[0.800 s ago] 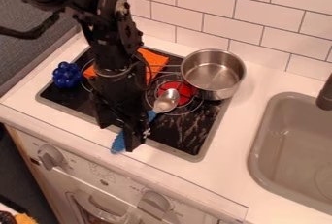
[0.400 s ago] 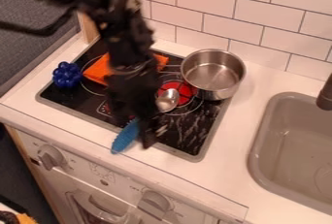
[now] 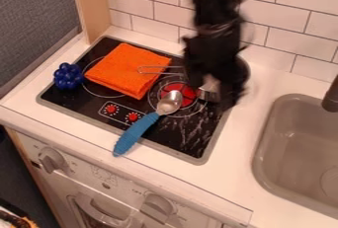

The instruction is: Put the silver pot on the orange cloth

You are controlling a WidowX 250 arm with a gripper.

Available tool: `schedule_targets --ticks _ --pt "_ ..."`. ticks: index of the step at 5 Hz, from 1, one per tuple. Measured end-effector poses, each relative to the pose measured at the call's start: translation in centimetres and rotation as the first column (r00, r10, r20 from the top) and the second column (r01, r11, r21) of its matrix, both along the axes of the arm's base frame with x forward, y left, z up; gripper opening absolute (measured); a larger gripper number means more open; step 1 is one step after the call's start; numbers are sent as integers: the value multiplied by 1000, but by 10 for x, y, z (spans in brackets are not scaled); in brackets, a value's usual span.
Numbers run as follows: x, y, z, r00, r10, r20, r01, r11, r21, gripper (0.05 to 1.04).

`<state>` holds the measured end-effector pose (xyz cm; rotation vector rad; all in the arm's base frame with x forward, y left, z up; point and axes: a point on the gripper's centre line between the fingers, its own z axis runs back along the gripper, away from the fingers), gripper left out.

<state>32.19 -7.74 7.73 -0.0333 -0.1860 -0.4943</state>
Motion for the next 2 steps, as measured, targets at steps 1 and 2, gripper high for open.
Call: schedule_targets --ticks 1,2 --pt "29 -15 -4 999 14 34 -15 999 32 1000" --pt "52 -18 -19 999 42 35 -44 997 66 1000"
